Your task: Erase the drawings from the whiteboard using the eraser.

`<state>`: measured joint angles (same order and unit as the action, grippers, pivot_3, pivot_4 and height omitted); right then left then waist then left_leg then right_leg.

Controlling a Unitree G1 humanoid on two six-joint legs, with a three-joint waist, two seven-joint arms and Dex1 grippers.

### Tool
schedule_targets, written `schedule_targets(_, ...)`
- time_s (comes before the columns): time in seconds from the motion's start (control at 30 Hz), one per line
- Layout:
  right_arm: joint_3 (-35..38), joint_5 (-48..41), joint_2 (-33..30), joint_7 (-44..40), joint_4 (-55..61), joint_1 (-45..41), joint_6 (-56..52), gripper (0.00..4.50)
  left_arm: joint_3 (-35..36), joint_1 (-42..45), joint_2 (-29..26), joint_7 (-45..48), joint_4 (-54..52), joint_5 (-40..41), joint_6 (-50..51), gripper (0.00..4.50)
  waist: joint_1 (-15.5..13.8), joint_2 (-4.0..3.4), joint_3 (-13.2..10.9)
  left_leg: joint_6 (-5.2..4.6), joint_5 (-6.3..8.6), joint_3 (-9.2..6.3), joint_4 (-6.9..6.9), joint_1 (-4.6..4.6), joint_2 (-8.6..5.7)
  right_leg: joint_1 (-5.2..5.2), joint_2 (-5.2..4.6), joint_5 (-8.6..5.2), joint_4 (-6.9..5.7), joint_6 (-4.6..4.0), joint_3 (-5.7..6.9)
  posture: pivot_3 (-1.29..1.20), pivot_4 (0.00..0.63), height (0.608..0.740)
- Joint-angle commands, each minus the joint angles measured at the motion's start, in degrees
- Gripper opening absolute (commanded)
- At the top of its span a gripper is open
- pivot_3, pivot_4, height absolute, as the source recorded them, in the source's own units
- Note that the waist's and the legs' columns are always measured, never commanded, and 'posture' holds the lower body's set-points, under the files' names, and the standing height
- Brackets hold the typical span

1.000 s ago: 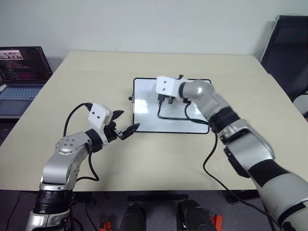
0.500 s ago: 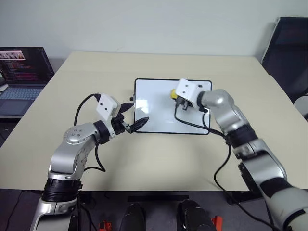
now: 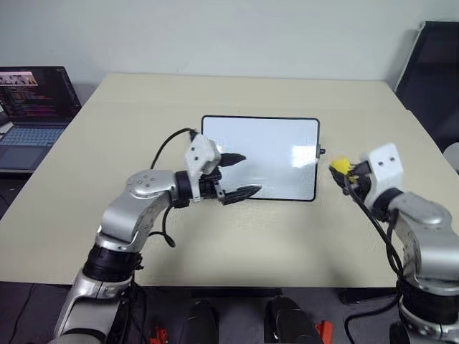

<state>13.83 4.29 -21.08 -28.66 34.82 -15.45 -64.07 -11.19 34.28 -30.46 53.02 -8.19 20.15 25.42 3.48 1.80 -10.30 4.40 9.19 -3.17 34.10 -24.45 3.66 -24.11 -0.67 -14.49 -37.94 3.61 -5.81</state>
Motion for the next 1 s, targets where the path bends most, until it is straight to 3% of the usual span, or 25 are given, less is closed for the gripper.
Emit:
schedule_targets(0.03, -0.44, 0.11, 0.67, 4.25, -2.0, 0.72, 2.48, 1.33, -2.47, 3.59, 2.07, 2.41, 3.61, -1.99, -3.14, 4.5, 0.22, 0.0, 0.0, 0.0, 0.0, 0.0, 0.01, 0.03, 0.0, 0.01, 0.0, 0.02, 0.0, -0.02, 0.0, 0.0, 0.15, 0.74)
schedule_targets(0.37, -0.37, -2.29, 1.63, 10.86, -22.27, -3.81, 13.49, 1.33, -7.28, 9.16, 9.23, 8.09, 10.23, -3.5, -4.47, 4.5, 0.3, -0.01, -0.01, -0.03, -0.01, -0.01, -0.11, -0.04, 0.0, -0.01, 0.04, 0.06, 0.02, 0.24, -0.01, 0.0, 0.15, 0.74)
schedule_targets(0.63, 0.05, -4.69, 0.53, 12.41, -31.84, -7.58, 18.12, 1.33, -7.76, 7.6, 9.48, 9.7, 8.4, -4.11, -4.28, 4.5, 0.28, -0.03, -0.02, -0.04, -0.01, -0.04, -0.11, -0.05, 0.0, 0.0, 0.05, 0.08, 0.01, 0.42, -0.01, 0.0, 0.15, 0.74)
schedule_targets(0.67, 0.46, -4.95, 0.68, 12.98, -33.25, -8.15, 18.78, 2.08, -7.63, 7.42, 9.32, 9.76, 8.36, -4.16, -4.28, 4.5, 0.29, -0.03, -0.02, -0.04, -0.01, -0.04, -0.1, -0.04, 0.0, 0.01, 0.05, 0.06, 0.01, 0.39, -0.01, 0.0, 0.15, 0.74)
schedule_targets(0.77, 1.39, -6.09, 0.65, 13.75, -35.85, -9.28, 20.28, 2.96, -7.17, 7.13, 9.16, 9.51, 8.04, -4.02, -3.85, 4.5, 0.26, -0.03, -0.02, -0.04, -0.01, -0.04, -0.08, -0.04, 0.0, 0.02, 0.05, -0.03, -0.01, 0.21, -0.02, 0.0, 0.15, 0.74)
schedule_targets(0.9, 1.22, -7.39, -0.28, 13.38, -36.18, -9.49, 21.39, 4.47, -5.9, 6.16, 8.69, 8.82, 7.4, -3.38, -2.84, 4.5, 0.26, -0.04, -0.02, -0.04, -0.01, -0.04, -0.09, -0.04, 0.0, 0.02, 0.05, 0.09, 0.0, 0.43, -0.01, 0.0, 0.15, 0.74)
schedule_targets(1.0, 2.32, -8.88, -0.23, 13.93, -32.51, -9.25, 21.28, 4.47, -4.18, 4.98, 8.24, 7.29, 6.9, -3.22, -2.23, 4.5, 0.3, -0.05, -0.03, -0.04, -0.01, -0.05, -0.1, -0.04, 0.01, 0.01, 0.06, 0.09, -0.02, 0.44, -0.01, 0.0, 0.15, 0.74)
